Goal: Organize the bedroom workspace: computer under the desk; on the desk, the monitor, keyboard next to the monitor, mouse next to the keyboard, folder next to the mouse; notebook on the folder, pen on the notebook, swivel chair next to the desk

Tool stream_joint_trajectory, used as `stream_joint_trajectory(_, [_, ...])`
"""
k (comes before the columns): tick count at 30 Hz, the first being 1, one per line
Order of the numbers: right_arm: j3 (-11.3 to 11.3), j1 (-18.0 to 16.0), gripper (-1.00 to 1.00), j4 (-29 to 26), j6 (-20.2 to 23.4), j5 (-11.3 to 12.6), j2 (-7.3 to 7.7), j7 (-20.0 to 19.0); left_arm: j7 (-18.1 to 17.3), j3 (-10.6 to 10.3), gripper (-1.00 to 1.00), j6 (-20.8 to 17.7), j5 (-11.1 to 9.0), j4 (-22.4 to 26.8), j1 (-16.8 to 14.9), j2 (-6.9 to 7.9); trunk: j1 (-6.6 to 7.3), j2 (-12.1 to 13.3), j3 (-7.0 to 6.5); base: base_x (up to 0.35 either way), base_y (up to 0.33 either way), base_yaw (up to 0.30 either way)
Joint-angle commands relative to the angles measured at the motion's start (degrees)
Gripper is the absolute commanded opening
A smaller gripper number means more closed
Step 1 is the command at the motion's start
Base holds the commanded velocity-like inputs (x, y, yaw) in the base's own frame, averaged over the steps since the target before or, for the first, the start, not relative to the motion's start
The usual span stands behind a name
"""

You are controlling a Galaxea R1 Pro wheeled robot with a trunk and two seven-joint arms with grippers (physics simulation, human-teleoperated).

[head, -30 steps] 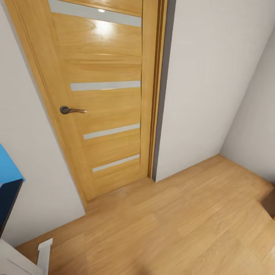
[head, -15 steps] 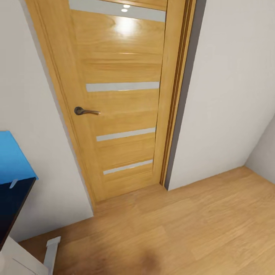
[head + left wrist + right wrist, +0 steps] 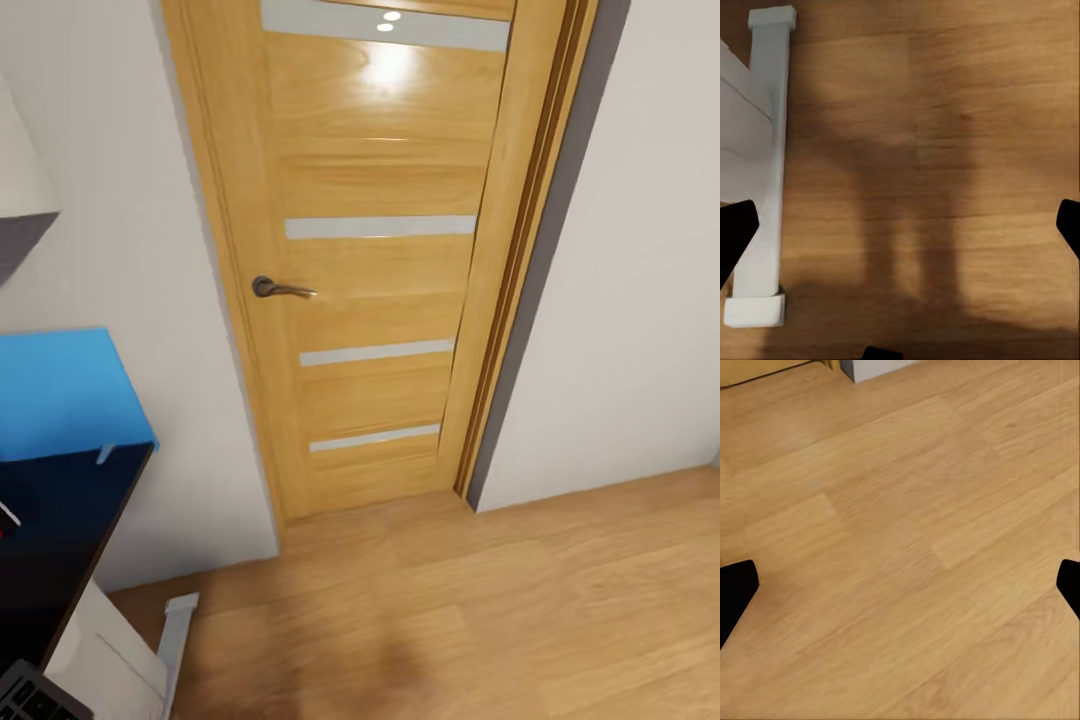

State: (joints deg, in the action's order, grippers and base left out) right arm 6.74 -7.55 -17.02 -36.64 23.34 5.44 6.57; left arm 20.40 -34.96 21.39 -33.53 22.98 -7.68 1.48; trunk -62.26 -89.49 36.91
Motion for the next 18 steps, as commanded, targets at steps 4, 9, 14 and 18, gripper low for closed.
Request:
stream_joint_trajectory(4, [0.54, -0.01, 1.0, -0.03, -0.1, -0.03, 0.05, 0.55, 0.62, -0.36, 1.0, 5.44, -0.53, -2.47, -0.06, 0.46, 0.0, -0.03, 0.05, 0.0, 0.0, 0.282])
stream_joint_trajectory(9, [0.62, -0.01, 1.0, -0.08, -0.1, -0.05, 0.03, 0.52, 0.41, -0.62, 1.0, 8.04, -0.38, -7.15, -0.06, 0.38, 0.0, -0.03, 0.05, 0.0, 0.0, 0.281])
stream_joint_trajectory(14, [0.63, -0.01, 1.0, -0.1, -0.1, -0.05, 0.08, 0.48, 0.34, -0.9, 1.0, 11.11, -0.2, -11.12, -0.06, -0.54, 0.0, -0.03, 0.05, 0.0, -0.001, 0.281])
stream_joint_trajectory(18, [0.69, -0.01, 1.0, -0.12, -0.16, -0.05, 0.1, 0.46, 0.21, -1.06, 1.0, 11.64, -0.04, -13.37, -0.05, -2.91, 0.0, -0.03, 0.05, 0.0, -0.204, 0.281])
